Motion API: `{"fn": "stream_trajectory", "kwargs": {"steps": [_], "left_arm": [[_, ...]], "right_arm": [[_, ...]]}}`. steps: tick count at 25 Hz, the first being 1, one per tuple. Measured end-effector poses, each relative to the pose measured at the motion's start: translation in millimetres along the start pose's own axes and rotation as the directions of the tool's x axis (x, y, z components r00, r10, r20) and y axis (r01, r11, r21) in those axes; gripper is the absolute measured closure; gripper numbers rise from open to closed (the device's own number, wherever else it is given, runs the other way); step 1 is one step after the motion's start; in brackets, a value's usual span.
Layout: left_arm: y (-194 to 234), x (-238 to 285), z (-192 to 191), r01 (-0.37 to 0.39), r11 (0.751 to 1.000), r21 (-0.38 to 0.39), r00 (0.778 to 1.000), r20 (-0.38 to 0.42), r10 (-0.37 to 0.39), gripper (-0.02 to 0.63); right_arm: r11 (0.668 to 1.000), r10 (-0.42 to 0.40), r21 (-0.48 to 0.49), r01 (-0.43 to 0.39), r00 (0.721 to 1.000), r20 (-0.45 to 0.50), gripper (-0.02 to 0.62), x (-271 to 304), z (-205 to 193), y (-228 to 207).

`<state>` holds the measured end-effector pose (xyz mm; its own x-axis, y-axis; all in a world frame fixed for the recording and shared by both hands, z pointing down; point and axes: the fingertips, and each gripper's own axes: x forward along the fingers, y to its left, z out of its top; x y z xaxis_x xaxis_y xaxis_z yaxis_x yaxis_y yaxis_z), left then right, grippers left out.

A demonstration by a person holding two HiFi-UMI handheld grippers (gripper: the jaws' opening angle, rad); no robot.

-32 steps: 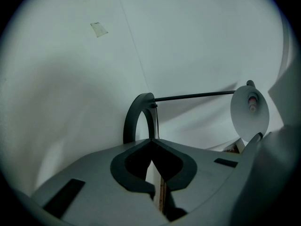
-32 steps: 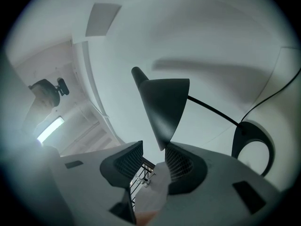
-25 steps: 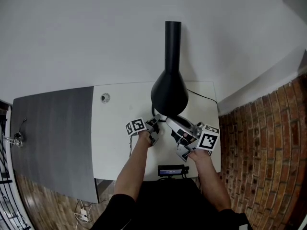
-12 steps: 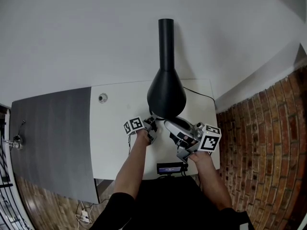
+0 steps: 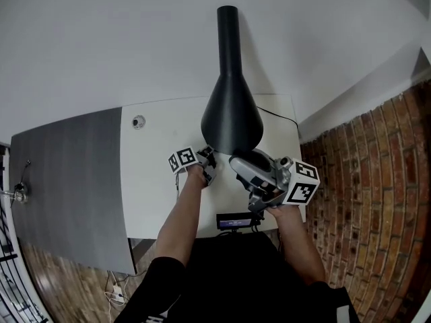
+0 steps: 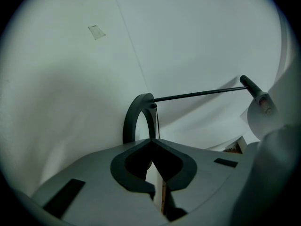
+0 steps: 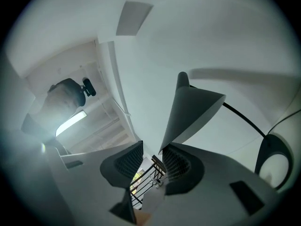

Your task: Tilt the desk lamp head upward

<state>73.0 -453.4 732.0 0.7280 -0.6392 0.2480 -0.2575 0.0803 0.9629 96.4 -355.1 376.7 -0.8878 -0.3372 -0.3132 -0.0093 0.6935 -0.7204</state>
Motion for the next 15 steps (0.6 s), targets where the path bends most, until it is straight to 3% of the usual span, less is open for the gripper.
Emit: {"fn": "stream_trajectory", "kwargs": {"steps": [15], "left_arm": [[2.4, 2.5, -0.5, -0.014, 1.0, 0.003, 1.0, 0.01, 0.014, 0.592]], "right_arm": [[0.989, 0.088, -0.119, -0.086, 0.996, 0.016, 0.465, 12.7, 29.9, 51.9]]}}
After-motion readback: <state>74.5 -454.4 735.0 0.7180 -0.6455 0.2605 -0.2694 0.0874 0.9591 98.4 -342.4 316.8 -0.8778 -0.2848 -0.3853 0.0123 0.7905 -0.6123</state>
